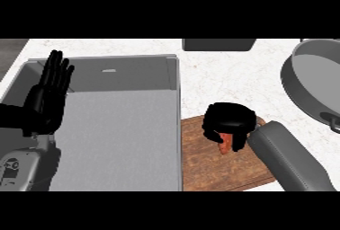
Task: Pick the sweet potato from the cutting board and place it in the pot
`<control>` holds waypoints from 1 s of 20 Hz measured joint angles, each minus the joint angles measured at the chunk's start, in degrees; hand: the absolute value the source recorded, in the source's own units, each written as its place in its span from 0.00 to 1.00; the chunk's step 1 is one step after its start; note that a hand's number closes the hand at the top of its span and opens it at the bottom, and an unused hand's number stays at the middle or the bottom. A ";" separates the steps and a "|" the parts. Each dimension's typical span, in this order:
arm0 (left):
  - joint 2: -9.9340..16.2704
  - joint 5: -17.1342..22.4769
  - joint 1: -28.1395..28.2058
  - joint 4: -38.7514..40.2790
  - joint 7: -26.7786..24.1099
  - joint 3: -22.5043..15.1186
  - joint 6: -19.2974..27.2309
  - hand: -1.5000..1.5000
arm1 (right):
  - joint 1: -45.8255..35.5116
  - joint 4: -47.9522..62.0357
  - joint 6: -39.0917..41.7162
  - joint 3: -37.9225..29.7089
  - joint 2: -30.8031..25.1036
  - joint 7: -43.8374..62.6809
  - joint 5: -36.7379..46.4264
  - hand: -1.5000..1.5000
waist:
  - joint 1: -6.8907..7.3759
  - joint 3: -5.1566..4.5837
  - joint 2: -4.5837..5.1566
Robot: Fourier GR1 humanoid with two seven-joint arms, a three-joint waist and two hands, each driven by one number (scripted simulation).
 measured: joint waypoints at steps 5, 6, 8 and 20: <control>0.56 0.58 0.99 0.64 -0.91 1.18 -1.02 0.50 | 5.10 -7.22 0.29 -5.14 -0.32 7.51 -2.81 1.00 | -0.95 0.36 0.00; 0.61 0.52 1.31 0.35 -0.79 1.34 -0.80 0.50 | 6.91 -8.65 -0.66 -5.68 0.14 10.69 -2.36 1.00 | -1.37 0.39 -0.15; 0.86 0.45 1.87 0.53 -0.76 2.00 -0.33 0.50 | 10.29 -11.73 -2.43 -6.93 0.80 17.29 -1.33 1.00 | -2.72 0.41 -0.52; 1.74 0.96 4.04 -0.94 -1.15 3.28 -0.95 0.50 | 23.68 -43.91 -9.97 -19.38 3.46 49.81 2.63 1.00 | -3.60 0.48 -0.59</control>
